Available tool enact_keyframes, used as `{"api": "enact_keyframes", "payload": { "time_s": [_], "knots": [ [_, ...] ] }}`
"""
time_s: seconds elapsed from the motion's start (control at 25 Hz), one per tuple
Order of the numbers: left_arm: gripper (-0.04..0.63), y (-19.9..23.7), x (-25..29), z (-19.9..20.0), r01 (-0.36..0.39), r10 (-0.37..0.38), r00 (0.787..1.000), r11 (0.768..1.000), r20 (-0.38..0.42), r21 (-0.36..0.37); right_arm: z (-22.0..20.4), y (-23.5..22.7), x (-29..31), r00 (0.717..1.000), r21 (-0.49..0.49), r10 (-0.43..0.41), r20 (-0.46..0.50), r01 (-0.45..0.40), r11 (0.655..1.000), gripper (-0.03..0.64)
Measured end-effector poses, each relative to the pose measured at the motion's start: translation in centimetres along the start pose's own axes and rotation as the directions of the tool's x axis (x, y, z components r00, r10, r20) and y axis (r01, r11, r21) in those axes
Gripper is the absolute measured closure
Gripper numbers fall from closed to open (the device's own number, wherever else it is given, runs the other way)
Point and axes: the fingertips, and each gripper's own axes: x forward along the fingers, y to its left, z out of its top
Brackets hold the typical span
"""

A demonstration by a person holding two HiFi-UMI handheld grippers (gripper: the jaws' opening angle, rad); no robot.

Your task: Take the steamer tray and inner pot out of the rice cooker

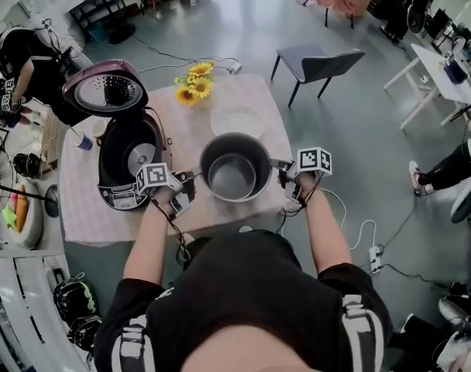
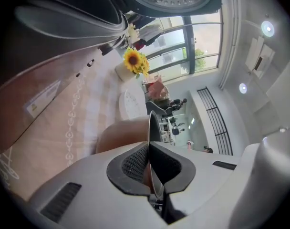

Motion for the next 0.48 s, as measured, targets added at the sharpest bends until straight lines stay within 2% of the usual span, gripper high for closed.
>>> {"api": "enact_keyframes", "payload": {
  "time_s": [0.16, 0.32, 0.48],
  "knots": [
    [0.588, -0.6, 1.1, 0.1, -0.015, 0.015, 1.0, 1.0, -0.018, 0.02, 0.5, -0.9, -0.5, 1.0, 0.021, 0.01, 0.015, -0.01, 1.0, 0.605],
    [0.588, -0.7, 1.9, 0.0, -0.049, 0.051, 0.998, 0.997, -0.031, 0.053, 1.0, -1.1, -1.2, 1.0, 0.007, -0.006, 0.027, 0.005, 1.0, 0.606],
    [0.588, -0.4, 2.6, -0.1, -0.053, 0.055, 0.998, 0.997, -0.035, 0.055, 1.3, -1.5, -1.4, 0.999, -0.008, -0.011, 0.034, 0.011, 1.0, 0.605]
  ]
}}
